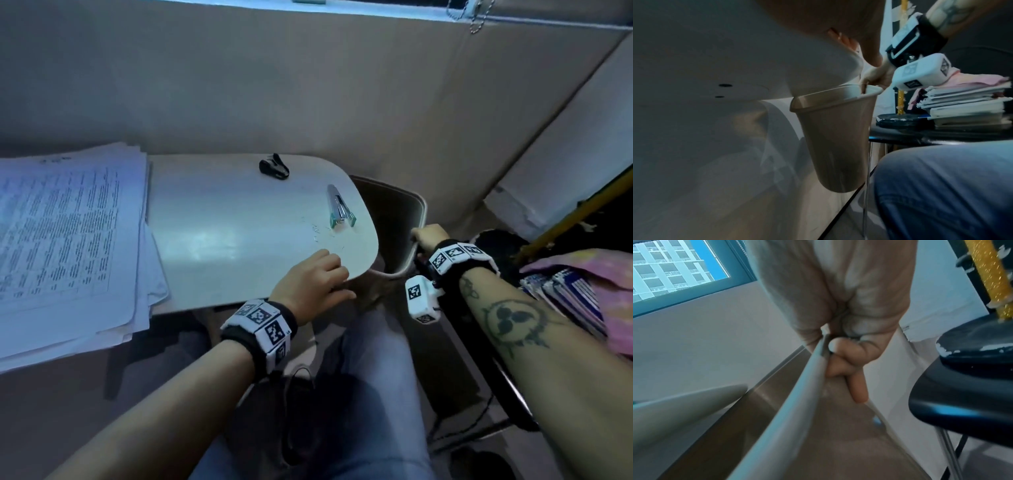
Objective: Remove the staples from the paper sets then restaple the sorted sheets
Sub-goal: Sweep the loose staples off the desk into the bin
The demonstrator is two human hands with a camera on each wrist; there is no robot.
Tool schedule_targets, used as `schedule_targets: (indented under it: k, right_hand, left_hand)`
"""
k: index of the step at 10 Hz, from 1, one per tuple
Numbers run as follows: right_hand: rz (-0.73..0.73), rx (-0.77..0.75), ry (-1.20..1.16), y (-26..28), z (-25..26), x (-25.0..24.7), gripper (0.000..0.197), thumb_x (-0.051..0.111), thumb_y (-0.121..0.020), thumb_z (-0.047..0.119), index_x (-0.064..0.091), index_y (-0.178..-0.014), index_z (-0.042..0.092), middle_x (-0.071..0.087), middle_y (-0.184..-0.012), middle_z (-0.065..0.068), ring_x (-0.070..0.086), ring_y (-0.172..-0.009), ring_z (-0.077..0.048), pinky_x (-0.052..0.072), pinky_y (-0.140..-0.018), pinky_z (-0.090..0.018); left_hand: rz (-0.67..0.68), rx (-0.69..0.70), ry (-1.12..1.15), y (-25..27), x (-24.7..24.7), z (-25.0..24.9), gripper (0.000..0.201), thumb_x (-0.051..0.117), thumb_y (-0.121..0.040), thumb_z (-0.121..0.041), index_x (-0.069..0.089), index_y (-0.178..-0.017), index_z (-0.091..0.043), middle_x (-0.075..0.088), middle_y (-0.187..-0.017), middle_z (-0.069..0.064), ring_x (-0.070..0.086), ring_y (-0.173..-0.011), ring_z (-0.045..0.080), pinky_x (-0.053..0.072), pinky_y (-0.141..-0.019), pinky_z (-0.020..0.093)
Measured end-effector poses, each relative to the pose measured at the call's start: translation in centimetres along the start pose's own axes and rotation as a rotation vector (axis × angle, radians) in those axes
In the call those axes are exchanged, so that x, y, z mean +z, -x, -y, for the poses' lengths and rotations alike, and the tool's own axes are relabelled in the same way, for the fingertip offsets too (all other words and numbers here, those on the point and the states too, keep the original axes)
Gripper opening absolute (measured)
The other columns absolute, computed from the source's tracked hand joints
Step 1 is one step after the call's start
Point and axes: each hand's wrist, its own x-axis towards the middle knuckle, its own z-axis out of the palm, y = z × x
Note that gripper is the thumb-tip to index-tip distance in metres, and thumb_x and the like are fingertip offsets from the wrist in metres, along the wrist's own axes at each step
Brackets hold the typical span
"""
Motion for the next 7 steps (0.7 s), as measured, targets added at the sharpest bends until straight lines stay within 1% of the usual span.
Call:
schedule_targets:
  k: [1, 2, 3, 4, 5, 6, 7]
  right_hand:
    - [0.114, 0.003, -0.007, 1.6, -0.8, 2.5, 0.031, 0.043, -0.097, 0.015, 0.055, -0.119, -0.003, 0.059, -0.109, -0.023, 0.059, -0.083, -0.029, 0.049, -0.066, -0.028]
    - [0.228, 0.022, 0.027, 4.5, -2.2, 5.6, 0.026, 0.041, -0.098, 0.014, 0.051, -0.075, 0.008, 0.047, -0.07, -0.004, 0.044, -0.059, -0.011, 0.046, -0.055, -0.018]
    - [0.322, 0.039, -0.018, 7.9, -3.7, 7.9, 0.032, 0.043, -0.096, 0.009, 0.044, -0.063, 0.013, 0.046, -0.064, -0.002, 0.044, -0.054, -0.012, 0.042, -0.044, -0.016]
    - [0.411, 0.075, -0.112, 11.3, -4.0, 8.6, 0.016, 0.048, -0.087, 0.002, 0.051, -0.071, -0.001, 0.049, -0.06, -0.011, 0.048, -0.047, -0.02, 0.042, -0.042, -0.025]
    - [0.482, 0.046, -0.177, 13.9, -3.2, 8.4, 0.017, 0.048, -0.085, -0.002, 0.044, -0.07, 0.004, 0.039, -0.056, -0.006, 0.041, -0.044, -0.016, 0.037, -0.036, -0.021]
    - [0.538, -0.01, -0.177, 15.5, -2.1, 7.5, 0.022, 0.049, -0.085, -0.002, 0.041, -0.068, 0.009, 0.036, -0.052, -0.004, 0.037, -0.037, -0.011, 0.035, -0.033, -0.019]
    - [0.537, -0.025, -0.15, 16.4, -1.8, 6.6, 0.019, 0.049, -0.085, -0.003, 0.042, -0.07, 0.008, 0.037, -0.053, -0.005, 0.037, -0.035, -0.01, 0.033, -0.033, -0.018]
  left_hand:
    - [0.016, 0.056, 0.001, 0.3, 0.0, 0.2, 0.037, 0.056, -0.083, -0.04, 0.063, -0.067, -0.007, 0.055, -0.067, 0.006, 0.04, -0.071, 0.014, 0.044, -0.045, 0.026]
    - [-0.069, 0.121, -0.112, 3.4, -1.1, -0.3, 0.036, 0.06, -0.085, -0.042, 0.065, -0.068, -0.01, 0.057, -0.067, 0.002, 0.045, -0.067, 0.016, 0.041, -0.048, 0.027]
    - [0.16, -0.119, -0.089, 8.6, -4.2, -0.4, 0.039, 0.057, -0.085, -0.049, 0.061, -0.061, -0.018, 0.054, -0.062, -0.003, 0.053, -0.058, 0.018, 0.038, -0.044, 0.025]
    - [0.241, -0.533, -0.281, 7.9, -6.7, -1.1, 0.046, 0.045, -0.086, -0.058, 0.048, -0.059, -0.021, 0.056, -0.068, -0.005, 0.061, -0.066, 0.019, 0.029, -0.046, 0.024]
    - [0.521, -0.716, -0.506, 7.6, -8.1, -1.8, 0.041, 0.041, -0.089, -0.06, 0.052, -0.076, -0.023, 0.063, -0.093, 0.001, 0.062, -0.092, 0.024, 0.033, -0.061, 0.027]
    - [0.645, -0.777, -0.584, 8.3, -9.1, -1.8, 0.044, 0.042, -0.089, -0.059, 0.055, -0.097, -0.018, 0.061, -0.107, 0.003, 0.059, -0.103, 0.024, 0.037, -0.069, 0.029]
    - [0.655, -0.89, -0.552, 10.8, -10.9, -0.7, 0.045, 0.046, -0.085, -0.061, 0.047, -0.103, -0.02, 0.059, -0.115, 0.002, 0.057, -0.108, 0.023, 0.043, -0.078, 0.031]
